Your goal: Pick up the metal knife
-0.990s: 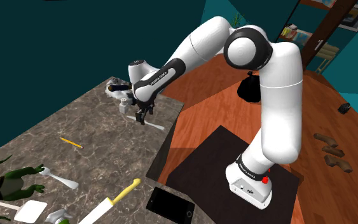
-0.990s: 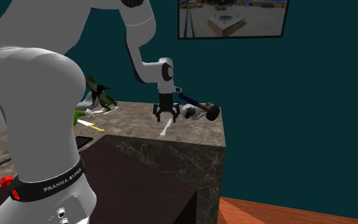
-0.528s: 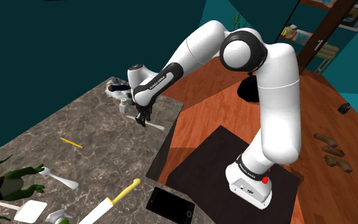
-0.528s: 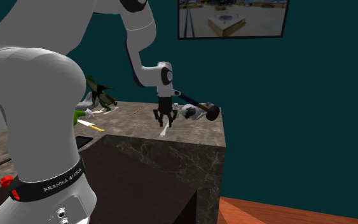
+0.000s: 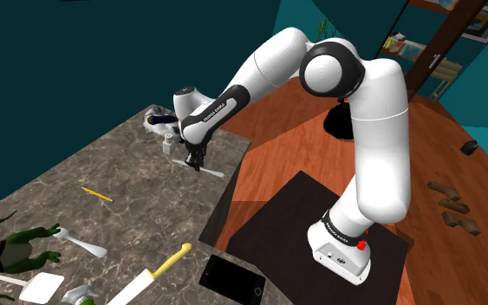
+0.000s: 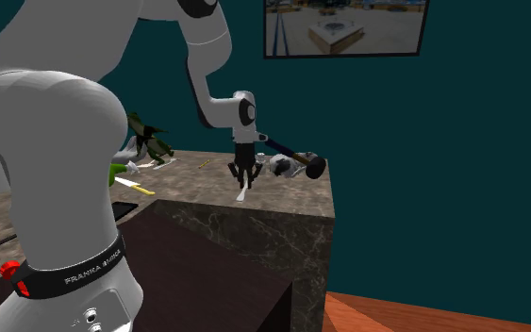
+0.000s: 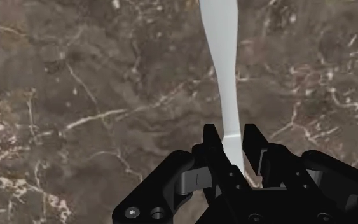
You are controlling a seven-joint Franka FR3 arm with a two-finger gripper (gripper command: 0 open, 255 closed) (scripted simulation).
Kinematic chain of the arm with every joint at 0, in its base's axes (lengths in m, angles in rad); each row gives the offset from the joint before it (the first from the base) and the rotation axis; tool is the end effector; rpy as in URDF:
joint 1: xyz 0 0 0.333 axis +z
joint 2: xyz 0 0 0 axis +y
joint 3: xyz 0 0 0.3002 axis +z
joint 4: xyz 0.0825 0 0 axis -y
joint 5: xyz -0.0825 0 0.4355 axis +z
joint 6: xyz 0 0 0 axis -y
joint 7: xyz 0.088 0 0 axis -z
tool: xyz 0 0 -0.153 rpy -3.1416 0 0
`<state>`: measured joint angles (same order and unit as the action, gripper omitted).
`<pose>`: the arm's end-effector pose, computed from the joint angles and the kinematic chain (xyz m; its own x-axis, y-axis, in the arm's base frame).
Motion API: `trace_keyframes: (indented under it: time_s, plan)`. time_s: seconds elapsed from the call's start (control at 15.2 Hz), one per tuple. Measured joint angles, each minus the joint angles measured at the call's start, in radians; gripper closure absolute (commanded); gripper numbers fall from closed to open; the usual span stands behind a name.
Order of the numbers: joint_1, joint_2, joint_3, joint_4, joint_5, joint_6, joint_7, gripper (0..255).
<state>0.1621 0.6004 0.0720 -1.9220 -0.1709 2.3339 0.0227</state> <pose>0.6007 0.1379 0.0616 0.9307 0.3150 -0.1857 0.3312 -0.9415 0.0630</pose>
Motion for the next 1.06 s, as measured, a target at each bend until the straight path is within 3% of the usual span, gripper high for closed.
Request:
trace_keyframes:
  time_s: [1.06]
  plan:
    - [-0.015, -0.138, 0.009, -0.013, 0.022, -0.129, -0.027, 255]
